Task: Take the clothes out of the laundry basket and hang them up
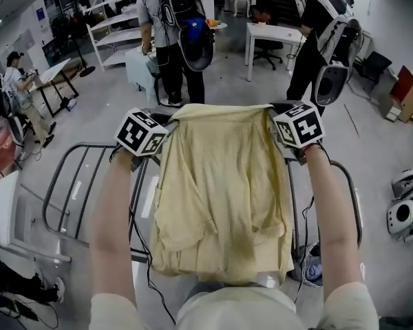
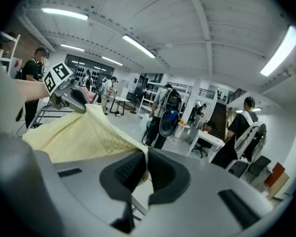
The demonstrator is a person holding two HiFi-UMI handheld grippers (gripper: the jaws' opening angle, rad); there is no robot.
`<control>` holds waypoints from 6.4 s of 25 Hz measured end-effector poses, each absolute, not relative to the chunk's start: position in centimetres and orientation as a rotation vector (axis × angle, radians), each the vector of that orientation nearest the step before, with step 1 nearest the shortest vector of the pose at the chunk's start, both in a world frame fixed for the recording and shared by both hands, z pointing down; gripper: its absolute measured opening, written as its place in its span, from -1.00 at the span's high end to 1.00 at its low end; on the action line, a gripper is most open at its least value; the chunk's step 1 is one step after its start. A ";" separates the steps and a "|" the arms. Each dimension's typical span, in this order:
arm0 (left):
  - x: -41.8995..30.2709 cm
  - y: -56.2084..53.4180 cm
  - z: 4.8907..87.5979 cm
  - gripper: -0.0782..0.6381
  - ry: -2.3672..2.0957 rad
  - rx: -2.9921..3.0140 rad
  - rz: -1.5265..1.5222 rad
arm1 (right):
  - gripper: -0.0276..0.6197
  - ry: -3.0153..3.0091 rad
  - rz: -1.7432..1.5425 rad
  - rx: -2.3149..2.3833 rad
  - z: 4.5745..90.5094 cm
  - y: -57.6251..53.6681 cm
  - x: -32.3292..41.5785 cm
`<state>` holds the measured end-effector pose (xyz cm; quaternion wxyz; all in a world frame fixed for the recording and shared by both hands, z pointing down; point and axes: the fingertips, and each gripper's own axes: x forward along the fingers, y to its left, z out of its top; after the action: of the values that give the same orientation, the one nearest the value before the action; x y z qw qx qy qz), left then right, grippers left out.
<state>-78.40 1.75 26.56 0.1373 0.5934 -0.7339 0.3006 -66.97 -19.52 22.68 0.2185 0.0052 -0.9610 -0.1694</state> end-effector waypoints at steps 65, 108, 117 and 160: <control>-61.1 10.0 29.4 0.75 -2.481 1.539 0.146 | 0.91 -2.934 -0.174 0.069 28.1 -6.7 -48.7; -9.6 -9.7 36.9 0.75 -2.226 1.788 0.005 | 0.91 -2.899 -0.020 0.530 33.2 -21.2 6.0; -0.3 -18.6 42.1 0.75 -2.037 1.919 0.158 | 0.91 -2.816 0.086 0.730 37.6 -26.0 15.8; 12.9 -42.9 117.3 -0.19 -0.998 1.742 0.913 | 0.91 -2.387 0.486 1.241 75.9 -43.6 26.4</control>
<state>12.85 -42.93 117.30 0.4512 0.7049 -0.4038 0.3694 26.43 -43.57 75.87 0.2023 0.4444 -0.8551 0.1742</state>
